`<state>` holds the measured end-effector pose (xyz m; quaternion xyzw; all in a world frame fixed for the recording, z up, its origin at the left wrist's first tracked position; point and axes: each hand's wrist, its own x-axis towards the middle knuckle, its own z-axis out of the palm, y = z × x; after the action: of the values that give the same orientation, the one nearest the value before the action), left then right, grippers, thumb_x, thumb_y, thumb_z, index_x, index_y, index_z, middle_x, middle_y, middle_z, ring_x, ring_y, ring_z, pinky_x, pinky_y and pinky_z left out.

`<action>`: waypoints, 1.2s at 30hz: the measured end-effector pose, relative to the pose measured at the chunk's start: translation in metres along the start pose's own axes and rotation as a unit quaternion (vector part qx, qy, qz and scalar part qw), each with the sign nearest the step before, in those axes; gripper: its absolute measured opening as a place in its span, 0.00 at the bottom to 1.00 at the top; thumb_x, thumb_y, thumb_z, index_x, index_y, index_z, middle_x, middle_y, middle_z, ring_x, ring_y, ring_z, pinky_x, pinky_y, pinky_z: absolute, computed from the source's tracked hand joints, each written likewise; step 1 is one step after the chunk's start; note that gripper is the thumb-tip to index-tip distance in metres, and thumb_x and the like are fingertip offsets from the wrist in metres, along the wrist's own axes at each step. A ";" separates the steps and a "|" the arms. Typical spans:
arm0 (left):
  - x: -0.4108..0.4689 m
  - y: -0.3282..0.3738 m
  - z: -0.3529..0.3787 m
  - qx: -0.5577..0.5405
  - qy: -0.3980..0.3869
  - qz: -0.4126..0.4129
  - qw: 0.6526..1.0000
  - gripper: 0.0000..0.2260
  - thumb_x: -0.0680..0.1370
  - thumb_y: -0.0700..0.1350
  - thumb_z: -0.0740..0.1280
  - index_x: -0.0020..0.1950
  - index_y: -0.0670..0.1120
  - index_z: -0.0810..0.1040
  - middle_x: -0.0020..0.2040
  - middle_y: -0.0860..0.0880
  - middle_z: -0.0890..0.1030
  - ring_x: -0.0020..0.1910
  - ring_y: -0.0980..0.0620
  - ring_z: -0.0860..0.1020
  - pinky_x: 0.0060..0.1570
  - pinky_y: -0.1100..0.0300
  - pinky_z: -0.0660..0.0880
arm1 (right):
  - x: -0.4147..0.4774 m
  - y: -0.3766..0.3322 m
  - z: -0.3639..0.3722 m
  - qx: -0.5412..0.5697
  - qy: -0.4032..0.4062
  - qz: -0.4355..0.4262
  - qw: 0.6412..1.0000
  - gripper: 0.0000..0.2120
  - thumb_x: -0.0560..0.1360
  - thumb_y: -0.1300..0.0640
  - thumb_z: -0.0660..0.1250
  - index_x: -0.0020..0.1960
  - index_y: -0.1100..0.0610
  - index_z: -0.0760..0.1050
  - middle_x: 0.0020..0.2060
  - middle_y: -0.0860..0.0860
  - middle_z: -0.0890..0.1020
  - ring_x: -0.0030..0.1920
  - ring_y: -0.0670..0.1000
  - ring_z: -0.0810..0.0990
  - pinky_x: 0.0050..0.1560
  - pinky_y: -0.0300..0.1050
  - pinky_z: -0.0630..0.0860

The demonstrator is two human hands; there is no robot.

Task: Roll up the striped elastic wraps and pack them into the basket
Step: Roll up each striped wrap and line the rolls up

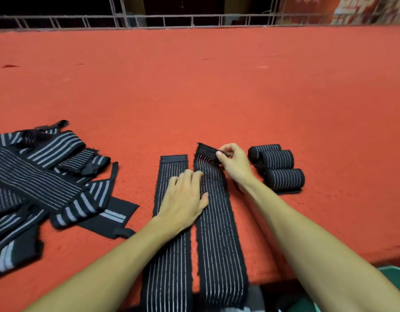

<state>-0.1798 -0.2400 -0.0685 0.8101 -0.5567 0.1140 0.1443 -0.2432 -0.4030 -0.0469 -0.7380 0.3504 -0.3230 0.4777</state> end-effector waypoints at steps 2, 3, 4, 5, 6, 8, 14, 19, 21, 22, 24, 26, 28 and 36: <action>-0.001 0.006 -0.007 -0.048 -0.037 -0.086 0.994 0.29 0.77 0.54 0.62 0.73 0.42 0.59 0.63 0.47 0.69 0.63 0.47 0.67 0.62 0.52 0.61 | -0.009 -0.019 -0.018 0.092 -0.044 0.011 0.995 0.05 0.76 0.63 0.67 0.44 0.55 0.75 0.38 0.50 0.78 0.38 0.47 0.76 0.41 0.44 0.76; -0.001 0.011 -0.015 -0.098 -0.048 -0.139 0.984 0.31 0.77 0.53 0.64 0.74 0.42 0.56 0.63 0.46 0.69 0.64 0.47 0.65 0.63 0.52 0.58 | -0.015 -0.031 -0.027 0.136 -0.061 0.019 0.989 0.04 0.76 0.63 0.67 0.44 0.55 0.75 0.37 0.50 0.78 0.35 0.47 0.76 0.35 0.41 0.75; 0.000 0.013 -0.019 -0.155 -0.062 -0.184 0.969 0.31 0.77 0.52 0.65 0.74 0.42 0.56 0.62 0.46 0.71 0.64 0.47 0.66 0.62 0.52 0.57 | -0.020 -0.043 -0.035 0.180 -0.073 0.025 0.981 0.04 0.77 0.63 0.67 0.45 0.56 0.76 0.36 0.50 0.78 0.32 0.47 0.75 0.29 0.39 0.72; 0.001 0.016 -0.027 -0.210 -0.080 -0.200 0.954 0.28 0.76 0.51 0.66 0.71 0.43 0.59 0.58 0.47 0.73 0.62 0.48 0.67 0.61 0.53 0.58 | -0.026 -0.054 -0.042 0.221 -0.083 0.029 0.971 0.04 0.77 0.63 0.67 0.45 0.57 0.76 0.34 0.49 0.77 0.29 0.46 0.73 0.25 0.38 0.68; 0.000 0.017 -0.034 -0.268 -0.108 -0.193 0.938 0.24 0.76 0.51 0.67 0.67 0.44 0.64 0.56 0.49 0.75 0.60 0.49 0.71 0.61 0.55 0.60 | -0.031 -0.066 -0.048 0.254 -0.090 0.028 0.963 0.04 0.77 0.63 0.66 0.45 0.57 0.76 0.33 0.49 0.76 0.26 0.45 0.71 0.23 0.38 0.64; -0.008 0.019 -0.049 -0.414 -0.152 -0.155 0.884 0.15 0.76 0.49 0.69 0.59 0.45 0.73 0.54 0.51 0.80 0.54 0.51 0.78 0.62 0.51 0.71 | -0.042 -0.087 -0.056 0.281 -0.093 0.021 0.955 0.03 0.77 0.62 0.67 0.45 0.56 0.76 0.32 0.49 0.76 0.23 0.43 0.68 0.20 0.36 0.60; -0.038 0.030 -0.120 -0.613 -0.171 -0.136 0.760 0.08 0.80 0.41 0.64 0.59 0.46 0.75 0.51 0.47 0.81 0.48 0.49 0.78 0.48 0.53 0.73 | -0.074 -0.129 -0.063 0.252 -0.029 0.021 0.967 0.02 0.77 0.62 0.68 0.48 0.57 0.77 0.36 0.52 0.79 0.23 0.43 0.71 0.21 0.36 0.64; -0.064 0.020 -0.166 -0.695 -0.213 -0.109 0.678 0.15 0.78 0.38 0.65 0.65 0.39 0.73 0.58 0.42 0.80 0.54 0.47 0.79 0.53 0.55 0.78 | -0.094 -0.156 -0.057 0.192 -0.061 0.008 0.979 0.04 0.76 0.61 0.69 0.50 0.58 0.79 0.39 0.52 0.81 0.36 0.49 0.77 0.37 0.43 0.73; -0.071 0.011 -0.170 -0.696 -0.214 -0.108 0.677 0.16 0.78 0.38 0.66 0.65 0.38 0.73 0.58 0.42 0.79 0.54 0.47 0.78 0.48 0.57 0.80 | -0.097 -0.160 -0.050 0.139 -0.066 -0.014 0.988 0.05 0.76 0.61 0.69 0.51 0.59 0.80 0.40 0.52 0.81 0.39 0.48 0.76 0.40 0.43 0.73; -0.075 0.007 -0.170 -0.686 -0.213 -0.115 0.686 0.16 0.78 0.39 0.66 0.65 0.38 0.73 0.58 0.42 0.79 0.55 0.46 0.77 0.50 0.55 0.80 | -0.097 -0.161 -0.046 0.114 -0.071 -0.022 0.991 0.05 0.76 0.61 0.69 0.51 0.59 0.80 0.40 0.52 0.81 0.40 0.48 0.76 0.39 0.43 0.72; -0.079 -0.005 -0.163 -0.659 -0.212 -0.138 0.708 0.15 0.77 0.39 0.67 0.64 0.39 0.74 0.57 0.41 0.79 0.56 0.44 0.76 0.59 0.45 0.75 | -0.095 -0.161 -0.039 0.076 -0.088 -0.028 0.993 0.03 0.75 0.63 0.70 0.49 0.59 0.79 0.38 0.52 0.79 0.37 0.48 0.73 0.33 0.39 0.69; -0.082 -0.017 -0.153 -0.638 -0.221 -0.157 0.720 0.15 0.77 0.39 0.67 0.64 0.39 0.74 0.59 0.38 0.79 0.57 0.43 0.78 0.63 0.40 0.71 | -0.091 -0.158 -0.030 0.062 -0.112 -0.015 0.992 0.02 0.75 0.65 0.69 0.46 0.60 0.78 0.37 0.53 0.79 0.36 0.49 0.74 0.32 0.39 0.71; -0.084 -0.029 -0.142 -0.629 -0.237 -0.170 0.721 0.15 0.78 0.40 0.67 0.63 0.41 0.74 0.59 0.39 0.80 0.55 0.42 0.79 0.58 0.43 0.74 | -0.085 -0.153 -0.021 0.054 -0.136 -0.008 0.989 0.05 0.75 0.67 0.68 0.43 0.59 0.77 0.38 0.54 0.79 0.38 0.50 0.77 0.35 0.41 0.75; -0.069 -0.062 -0.110 -0.458 -0.258 -0.169 0.834 0.10 0.80 0.46 0.63 0.58 0.42 0.73 0.42 0.47 0.78 0.33 0.53 0.77 0.34 0.61 0.77 | -0.064 -0.112 0.002 0.005 -0.224 0.027 0.974 0.04 0.74 0.70 0.67 0.44 0.63 0.76 0.38 0.55 0.78 0.33 0.51 0.77 0.34 0.41 0.80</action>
<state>-0.1484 -0.1197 0.0033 0.7330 -0.4163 -0.3934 0.3668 -0.2532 -0.3161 0.0479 -0.7795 0.2528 -0.1386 0.5562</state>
